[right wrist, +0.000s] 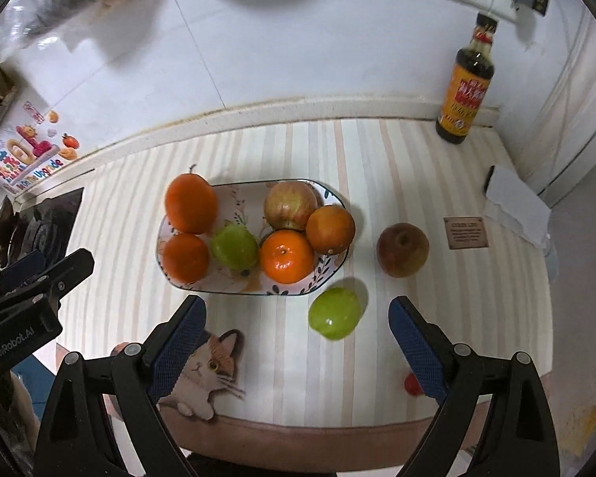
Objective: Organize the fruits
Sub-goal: 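Lift both open tools away from the plate, then grasp the brown apple with the right tool while the left tool grasps the green apple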
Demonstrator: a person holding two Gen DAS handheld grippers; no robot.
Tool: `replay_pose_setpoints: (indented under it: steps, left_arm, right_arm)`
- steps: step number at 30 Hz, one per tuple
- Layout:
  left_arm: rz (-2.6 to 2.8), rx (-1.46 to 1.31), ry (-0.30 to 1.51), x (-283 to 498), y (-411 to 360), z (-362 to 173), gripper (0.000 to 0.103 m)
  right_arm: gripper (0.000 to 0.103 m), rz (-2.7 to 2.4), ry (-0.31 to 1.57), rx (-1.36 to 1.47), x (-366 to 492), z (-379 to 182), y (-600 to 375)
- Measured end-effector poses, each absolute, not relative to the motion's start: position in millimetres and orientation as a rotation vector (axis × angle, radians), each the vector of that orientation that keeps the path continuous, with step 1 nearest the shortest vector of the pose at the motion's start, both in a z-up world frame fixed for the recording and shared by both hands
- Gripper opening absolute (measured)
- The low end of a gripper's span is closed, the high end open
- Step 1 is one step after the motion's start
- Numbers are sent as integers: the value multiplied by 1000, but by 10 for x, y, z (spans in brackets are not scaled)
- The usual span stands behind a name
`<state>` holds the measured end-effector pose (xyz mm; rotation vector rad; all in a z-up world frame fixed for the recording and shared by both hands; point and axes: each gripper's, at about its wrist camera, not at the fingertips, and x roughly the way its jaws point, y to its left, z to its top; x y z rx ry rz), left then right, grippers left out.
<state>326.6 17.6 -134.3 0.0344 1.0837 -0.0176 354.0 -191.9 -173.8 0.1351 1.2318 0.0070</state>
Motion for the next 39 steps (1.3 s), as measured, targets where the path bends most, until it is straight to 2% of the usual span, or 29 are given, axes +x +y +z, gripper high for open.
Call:
replay_pose_setpoints:
  steps: [10, 21, 22, 23, 24, 32, 37, 39]
  left_arm:
    - [-34, 74, 989, 2790, 214, -934, 89]
    - [-66, 30, 998, 2672, 287, -871, 89]
    - [-74, 31, 1004, 2682, 270, -882, 92]
    - [-87, 33, 1009, 2699, 239, -901, 101]
    - [-94, 39, 1011, 2717, 208, -921, 103]
    - [-135, 83, 1106, 3014, -399, -1401, 103]
    - [-179, 122, 1282, 3351, -984, -1997, 103]
    - [-188, 144, 1340, 3476, -1191, -2253, 103]
  right_arm:
    - [95, -20, 1121, 127, 3068, -1126, -1792]
    - [95, -13, 1104, 183, 2852, -946, -1707]
    - [97, -4, 1109, 216, 2849, -952, -1745]
    - [99, 0, 1107, 241, 2854, -970, -1791]
    - [99, 2, 1101, 260, 2855, -979, -1842]
    - [99, 1, 1192, 435, 3078, -1478, -2642]
    - [99, 16, 1281, 563, 3390, -2102, -3236]
    - [95, 22, 1312, 596, 3551, -2378, -3423]
